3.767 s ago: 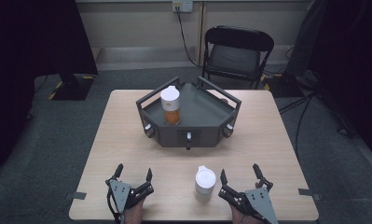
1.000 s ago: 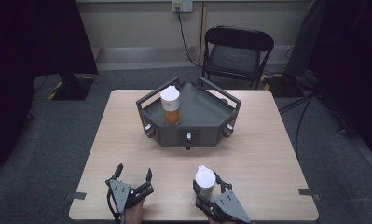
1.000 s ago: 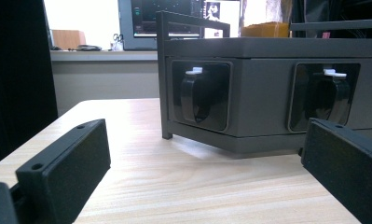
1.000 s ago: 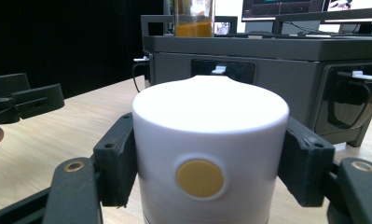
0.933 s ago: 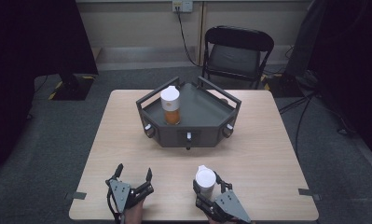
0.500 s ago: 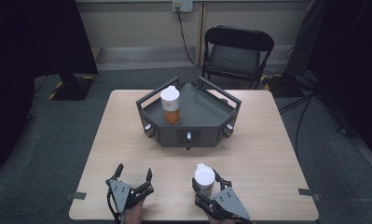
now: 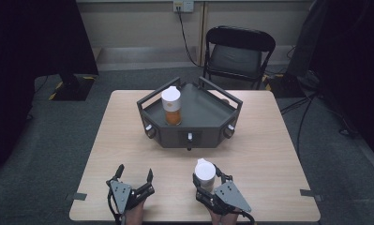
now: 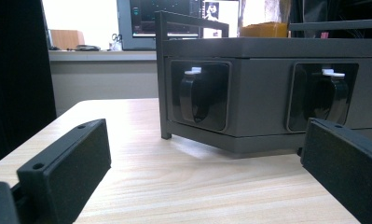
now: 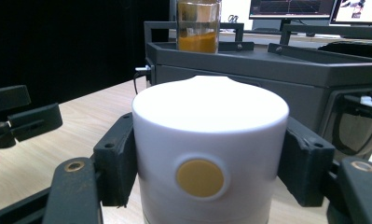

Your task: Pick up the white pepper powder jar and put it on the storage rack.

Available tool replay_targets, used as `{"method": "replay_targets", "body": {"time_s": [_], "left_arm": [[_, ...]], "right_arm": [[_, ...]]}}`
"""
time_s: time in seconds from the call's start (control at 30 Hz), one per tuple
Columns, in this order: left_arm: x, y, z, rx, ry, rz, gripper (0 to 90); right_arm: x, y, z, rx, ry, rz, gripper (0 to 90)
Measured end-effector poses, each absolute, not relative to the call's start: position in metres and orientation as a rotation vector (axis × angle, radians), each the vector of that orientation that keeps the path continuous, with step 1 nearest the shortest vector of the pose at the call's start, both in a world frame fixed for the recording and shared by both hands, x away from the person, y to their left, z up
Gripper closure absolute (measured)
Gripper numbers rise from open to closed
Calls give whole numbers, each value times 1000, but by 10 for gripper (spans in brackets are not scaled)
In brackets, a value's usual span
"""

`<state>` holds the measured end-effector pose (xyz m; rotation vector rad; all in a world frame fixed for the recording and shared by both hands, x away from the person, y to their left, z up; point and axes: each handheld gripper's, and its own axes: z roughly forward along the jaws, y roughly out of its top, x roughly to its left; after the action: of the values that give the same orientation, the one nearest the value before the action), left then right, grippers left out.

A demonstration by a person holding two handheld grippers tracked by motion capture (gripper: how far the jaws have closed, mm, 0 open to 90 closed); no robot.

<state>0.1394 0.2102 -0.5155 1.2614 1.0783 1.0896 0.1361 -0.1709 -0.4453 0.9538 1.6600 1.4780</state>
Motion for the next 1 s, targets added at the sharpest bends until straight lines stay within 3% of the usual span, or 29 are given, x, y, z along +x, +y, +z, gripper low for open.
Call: {"method": "replay_targets", "body": {"time_s": [1.0], "left_arm": [[139,210,-515,1262,1077,1088,11]], "right_arm": [[170,-168,-403,953,1671,1499,301]]}}
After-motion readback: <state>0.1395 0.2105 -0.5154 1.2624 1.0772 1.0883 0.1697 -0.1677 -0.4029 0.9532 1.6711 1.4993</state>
